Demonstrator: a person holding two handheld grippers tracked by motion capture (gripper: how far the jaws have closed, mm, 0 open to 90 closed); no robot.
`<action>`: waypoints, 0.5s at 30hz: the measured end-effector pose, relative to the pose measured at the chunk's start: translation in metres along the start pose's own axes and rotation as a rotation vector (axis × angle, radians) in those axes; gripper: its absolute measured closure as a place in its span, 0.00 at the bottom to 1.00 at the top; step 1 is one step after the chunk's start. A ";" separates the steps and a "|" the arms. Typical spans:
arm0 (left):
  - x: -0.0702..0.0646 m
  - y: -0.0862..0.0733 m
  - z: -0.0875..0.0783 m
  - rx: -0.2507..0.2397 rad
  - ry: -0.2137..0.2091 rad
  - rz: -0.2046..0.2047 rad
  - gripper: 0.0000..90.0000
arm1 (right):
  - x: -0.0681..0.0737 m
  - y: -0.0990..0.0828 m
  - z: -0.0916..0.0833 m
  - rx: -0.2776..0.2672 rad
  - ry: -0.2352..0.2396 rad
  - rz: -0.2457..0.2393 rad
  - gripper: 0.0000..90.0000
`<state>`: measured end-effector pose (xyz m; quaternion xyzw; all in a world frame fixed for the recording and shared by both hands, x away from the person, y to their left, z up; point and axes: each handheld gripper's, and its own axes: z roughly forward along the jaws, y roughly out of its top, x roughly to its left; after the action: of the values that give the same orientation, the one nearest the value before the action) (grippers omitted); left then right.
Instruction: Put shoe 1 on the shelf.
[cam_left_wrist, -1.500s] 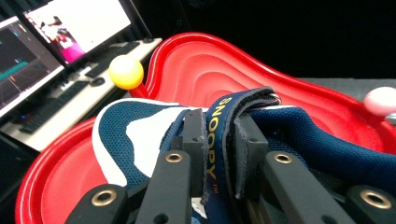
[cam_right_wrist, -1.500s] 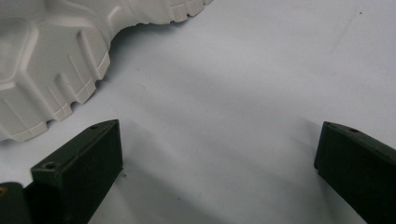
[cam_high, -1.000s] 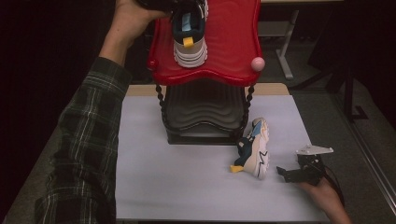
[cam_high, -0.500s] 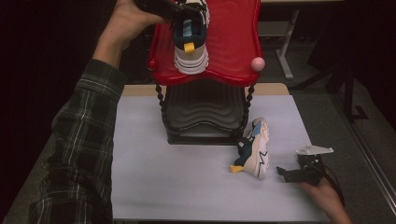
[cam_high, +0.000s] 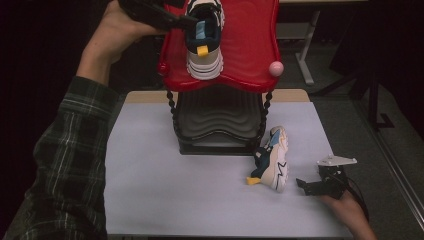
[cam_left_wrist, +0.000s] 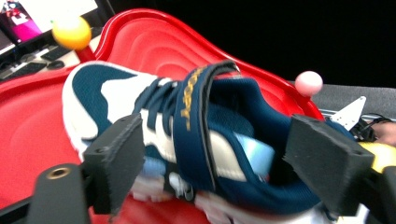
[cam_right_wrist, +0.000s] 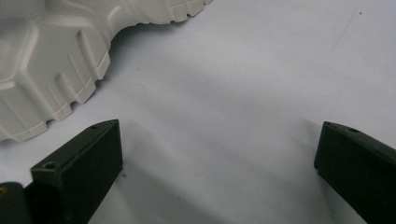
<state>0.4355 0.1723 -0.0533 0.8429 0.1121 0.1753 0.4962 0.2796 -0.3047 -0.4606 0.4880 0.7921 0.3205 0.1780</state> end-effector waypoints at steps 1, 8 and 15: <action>-0.001 -0.003 -0.004 0.000 0.004 -0.008 0.20 | 0.000 0.000 0.000 0.000 0.000 0.001 0.00; -0.012 -0.027 -0.030 0.009 0.031 -0.027 0.15 | 0.000 0.000 0.000 0.000 0.000 0.000 0.00; -0.023 -0.058 -0.051 0.031 0.063 -0.059 0.15 | 0.000 0.000 0.000 0.001 0.000 0.001 0.00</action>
<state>0.3933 0.2326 -0.0852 0.8408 0.1551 0.1853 0.4844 0.2796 -0.3045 -0.4606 0.4887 0.7918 0.3203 0.1778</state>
